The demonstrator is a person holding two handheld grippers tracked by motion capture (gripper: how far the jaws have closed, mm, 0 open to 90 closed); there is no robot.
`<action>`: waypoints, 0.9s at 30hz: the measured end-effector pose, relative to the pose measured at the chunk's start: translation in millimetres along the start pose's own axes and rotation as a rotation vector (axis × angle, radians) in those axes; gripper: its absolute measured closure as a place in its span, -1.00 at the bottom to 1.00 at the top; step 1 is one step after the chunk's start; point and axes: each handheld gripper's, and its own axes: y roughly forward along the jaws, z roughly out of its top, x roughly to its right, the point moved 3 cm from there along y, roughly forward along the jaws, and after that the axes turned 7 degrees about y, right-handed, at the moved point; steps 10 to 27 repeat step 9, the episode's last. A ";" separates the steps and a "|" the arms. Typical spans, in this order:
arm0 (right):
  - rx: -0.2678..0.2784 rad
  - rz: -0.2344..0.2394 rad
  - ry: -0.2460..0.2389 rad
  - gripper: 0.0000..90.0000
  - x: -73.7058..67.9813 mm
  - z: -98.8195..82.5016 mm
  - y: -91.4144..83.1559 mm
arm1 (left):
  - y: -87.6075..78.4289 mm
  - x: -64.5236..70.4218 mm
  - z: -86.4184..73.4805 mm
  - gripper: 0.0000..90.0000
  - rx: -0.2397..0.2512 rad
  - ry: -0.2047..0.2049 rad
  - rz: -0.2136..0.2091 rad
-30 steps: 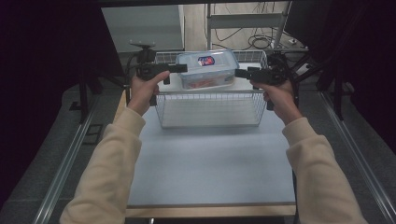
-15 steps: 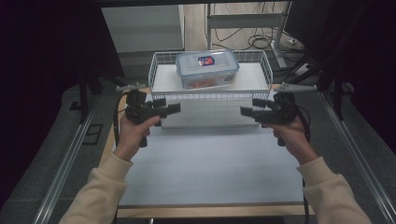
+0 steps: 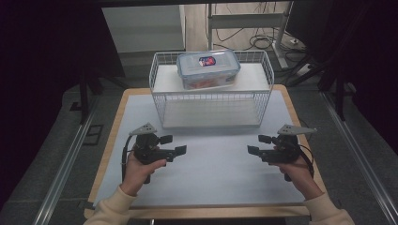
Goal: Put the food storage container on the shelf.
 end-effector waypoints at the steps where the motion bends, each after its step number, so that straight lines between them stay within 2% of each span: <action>1: -0.002 -0.001 -0.006 -0.43 0.6 -1.8 0.8 | 0.4 -0.3 -0.6 -0.64 -0.003 0.002 0.004; 6: 0.022 -0.002 -0.011 -0.49 -0.9 0.9 0.3 | 1.5 -2.0 -3.2 -0.63 0.001 -0.006 0.008; 9: 0.041 -0.032 -0.041 -0.61 -0.6 -4.1 2.1 | 3.3 -5.3 -10.5 -0.63 -0.006 -0.021 0.013; 27: 0.041 -0.032 -0.041 -0.61 -0.6 -4.1 2.1 | 3.3 -5.3 -10.5 -0.63 -0.006 -0.021 0.013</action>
